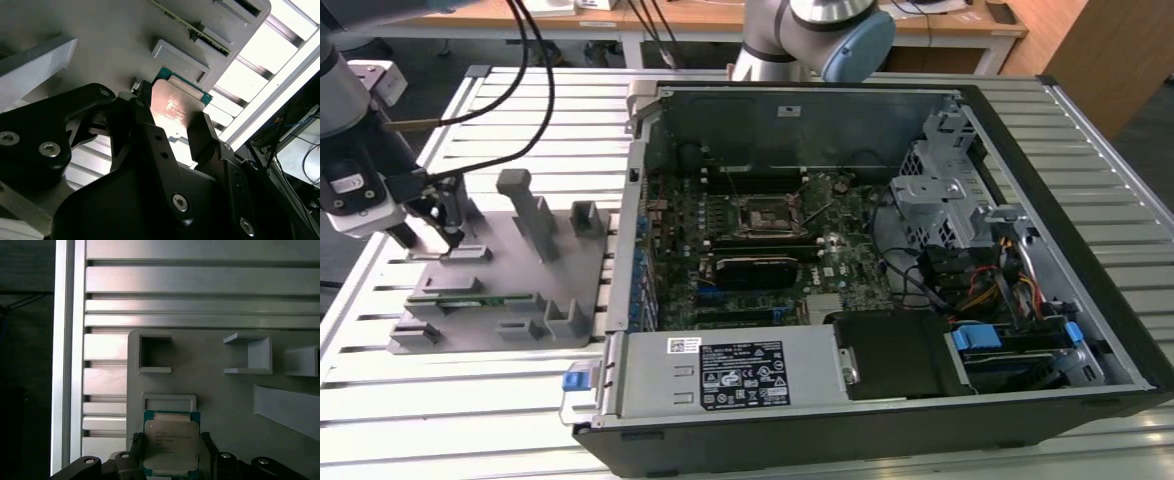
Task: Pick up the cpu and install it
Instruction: 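Pick up the cpu and move it towards the insertion slot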
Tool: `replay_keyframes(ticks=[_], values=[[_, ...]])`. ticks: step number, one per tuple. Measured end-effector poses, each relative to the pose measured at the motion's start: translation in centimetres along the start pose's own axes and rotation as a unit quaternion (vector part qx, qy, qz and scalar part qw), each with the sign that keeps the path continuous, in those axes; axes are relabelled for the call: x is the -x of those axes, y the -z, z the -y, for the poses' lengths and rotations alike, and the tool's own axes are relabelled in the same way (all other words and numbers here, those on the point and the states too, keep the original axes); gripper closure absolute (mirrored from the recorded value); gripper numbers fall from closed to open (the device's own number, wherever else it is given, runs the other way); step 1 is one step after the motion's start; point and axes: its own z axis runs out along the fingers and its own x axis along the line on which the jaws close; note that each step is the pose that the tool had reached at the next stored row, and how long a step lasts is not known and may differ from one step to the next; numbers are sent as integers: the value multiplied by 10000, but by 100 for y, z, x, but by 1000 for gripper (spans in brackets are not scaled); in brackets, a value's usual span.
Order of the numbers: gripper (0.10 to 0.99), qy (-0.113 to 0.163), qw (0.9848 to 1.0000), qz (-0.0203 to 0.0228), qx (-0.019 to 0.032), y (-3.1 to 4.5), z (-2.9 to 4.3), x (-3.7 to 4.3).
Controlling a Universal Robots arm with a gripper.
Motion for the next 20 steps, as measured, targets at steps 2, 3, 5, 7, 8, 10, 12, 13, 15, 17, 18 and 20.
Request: replay_keyframes(ticks=[2,3,5,7,8,10,12,13,15,17,18,20], values=[[557,0,10000,0,0,44,-3,0],[557,0,10000,1,0,66,-4,-1],[557,0,10000,0,0,113,-6,-1],[557,0,10000,0,0,162,-9,-1],[557,-1,10000,0,0,187,-11,-2],[557,0,10000,0,0,239,-14,-2],[557,0,10000,0,0,293,-17,-2],[557,0,10000,1,0,320,-18,-2],[557,0,10000,0,0,378,-21,-3],[557,0,10000,0,0,434,-24,-3],[557,0,10000,0,0,462,-25,-3],[557,0,10000,0,0,518,-29,-4]])
